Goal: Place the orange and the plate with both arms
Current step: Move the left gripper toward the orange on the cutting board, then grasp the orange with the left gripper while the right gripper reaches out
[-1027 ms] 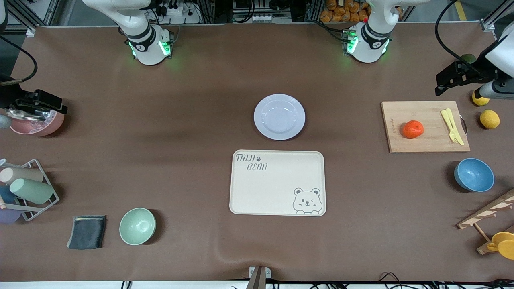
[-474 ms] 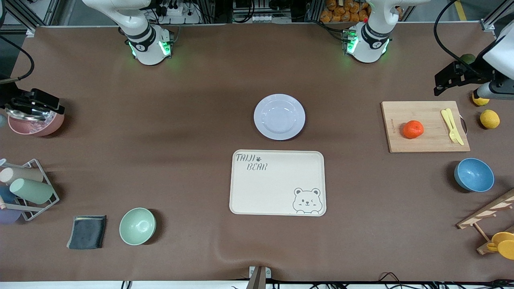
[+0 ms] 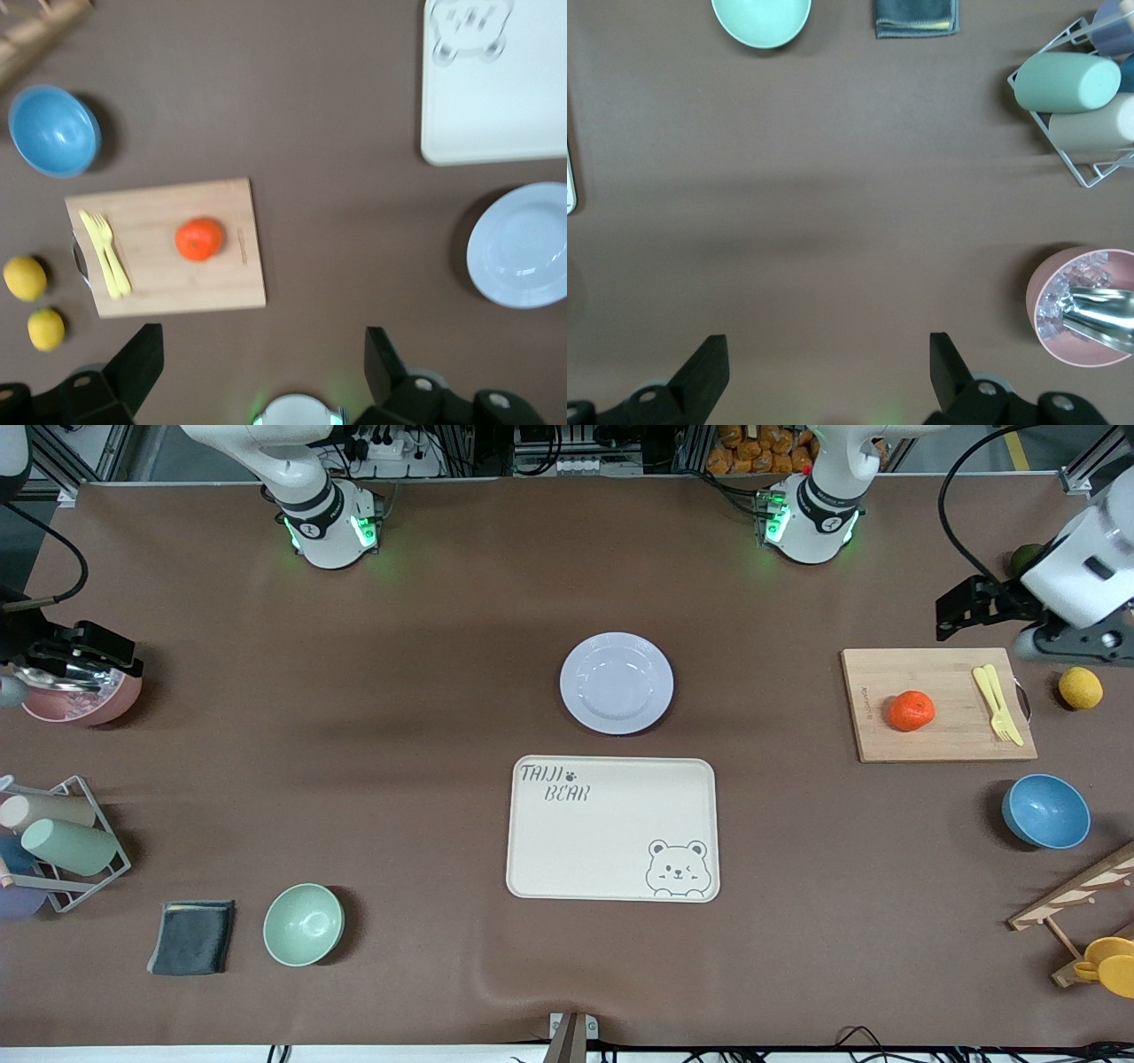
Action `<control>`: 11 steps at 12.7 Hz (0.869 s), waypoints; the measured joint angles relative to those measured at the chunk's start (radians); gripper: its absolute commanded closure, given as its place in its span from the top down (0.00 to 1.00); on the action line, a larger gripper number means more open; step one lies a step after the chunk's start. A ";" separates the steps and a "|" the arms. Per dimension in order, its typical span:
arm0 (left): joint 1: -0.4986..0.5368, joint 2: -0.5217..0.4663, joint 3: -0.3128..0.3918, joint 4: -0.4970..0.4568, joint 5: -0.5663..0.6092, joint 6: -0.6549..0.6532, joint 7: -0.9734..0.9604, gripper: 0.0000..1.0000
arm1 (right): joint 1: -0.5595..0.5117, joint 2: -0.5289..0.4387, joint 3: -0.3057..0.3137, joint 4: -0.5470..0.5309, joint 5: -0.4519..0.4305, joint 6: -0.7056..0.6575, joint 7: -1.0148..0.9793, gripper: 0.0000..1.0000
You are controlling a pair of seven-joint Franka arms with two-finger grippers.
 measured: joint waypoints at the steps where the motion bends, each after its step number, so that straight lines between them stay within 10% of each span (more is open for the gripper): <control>1: 0.000 0.005 -0.002 -0.039 0.000 -0.005 -0.005 1.00 | 0.000 0.002 -0.002 0.000 -0.003 -0.014 0.000 1.00; 11: 0.015 -0.116 -0.015 -0.464 0.060 0.224 -0.010 1.00 | -0.001 0.052 -0.008 -0.005 0.158 -0.021 0.000 1.00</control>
